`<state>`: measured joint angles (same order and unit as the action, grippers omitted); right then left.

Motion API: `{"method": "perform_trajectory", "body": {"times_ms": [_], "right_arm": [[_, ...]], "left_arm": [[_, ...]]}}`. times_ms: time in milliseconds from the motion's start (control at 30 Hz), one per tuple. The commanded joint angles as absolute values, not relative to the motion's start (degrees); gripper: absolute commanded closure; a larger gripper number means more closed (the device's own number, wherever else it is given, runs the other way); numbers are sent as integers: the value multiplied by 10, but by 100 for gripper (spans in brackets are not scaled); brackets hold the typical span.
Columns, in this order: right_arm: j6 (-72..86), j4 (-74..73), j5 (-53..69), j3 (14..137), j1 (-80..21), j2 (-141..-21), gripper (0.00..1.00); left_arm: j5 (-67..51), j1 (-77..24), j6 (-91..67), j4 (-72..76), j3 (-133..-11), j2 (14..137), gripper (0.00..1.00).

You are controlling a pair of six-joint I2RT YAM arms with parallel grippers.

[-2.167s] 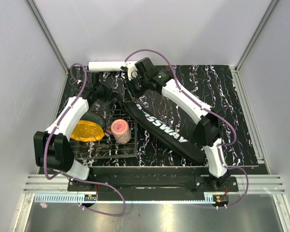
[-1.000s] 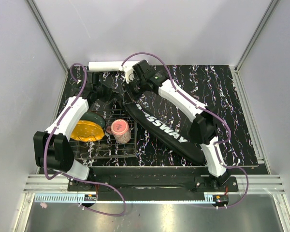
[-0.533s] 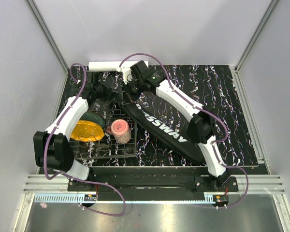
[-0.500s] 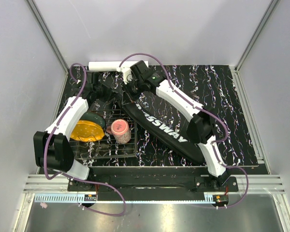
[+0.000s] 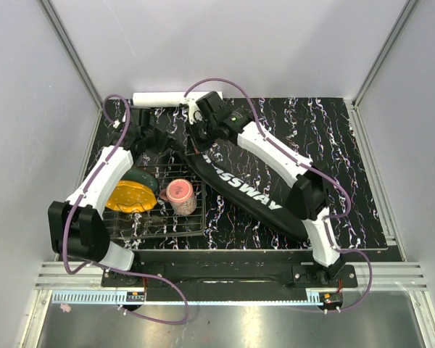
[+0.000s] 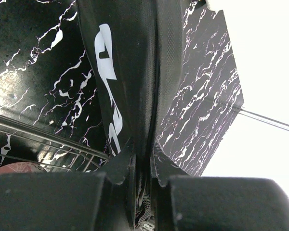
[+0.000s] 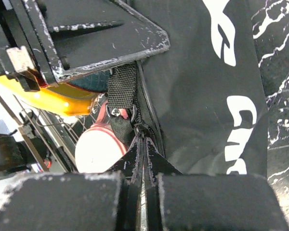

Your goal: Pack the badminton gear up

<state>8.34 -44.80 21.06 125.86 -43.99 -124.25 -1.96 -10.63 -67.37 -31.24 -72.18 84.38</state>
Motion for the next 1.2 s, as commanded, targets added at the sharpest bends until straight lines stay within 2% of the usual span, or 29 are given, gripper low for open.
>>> {"method": "perform_trajectory", "body": {"times_ms": [0,167,400,633,767,833,900,1100,1167], "right_arm": [[149,-494,161,1237,-439,-1182,100],[185,-497,144,1220,-432,-1173,100],[201,-461,148,1076,-429,-1115,100],[192,-451,170,1005,-426,-1057,100],[175,-312,240,944,-414,-1008,100],[135,-249,289,933,-403,-1009,88],[78,-266,298,992,-397,-1036,81],[7,-271,343,1091,-388,-1121,73],[6,-277,375,1113,-383,-1145,67]], "left_arm": [[56,-96,-670,-296,-760,806,100],[71,-96,-671,-296,-759,798,100],[120,-95,-651,-272,-746,776,100],[126,-95,-669,-252,-736,770,100],[91,-94,-670,-236,-730,773,100],[57,-94,-669,-230,-728,778,100],[13,-95,-665,-228,-727,784,100],[-67,-93,-650,-244,-717,776,100],[-79,-91,-650,-244,-709,772,100]]}}
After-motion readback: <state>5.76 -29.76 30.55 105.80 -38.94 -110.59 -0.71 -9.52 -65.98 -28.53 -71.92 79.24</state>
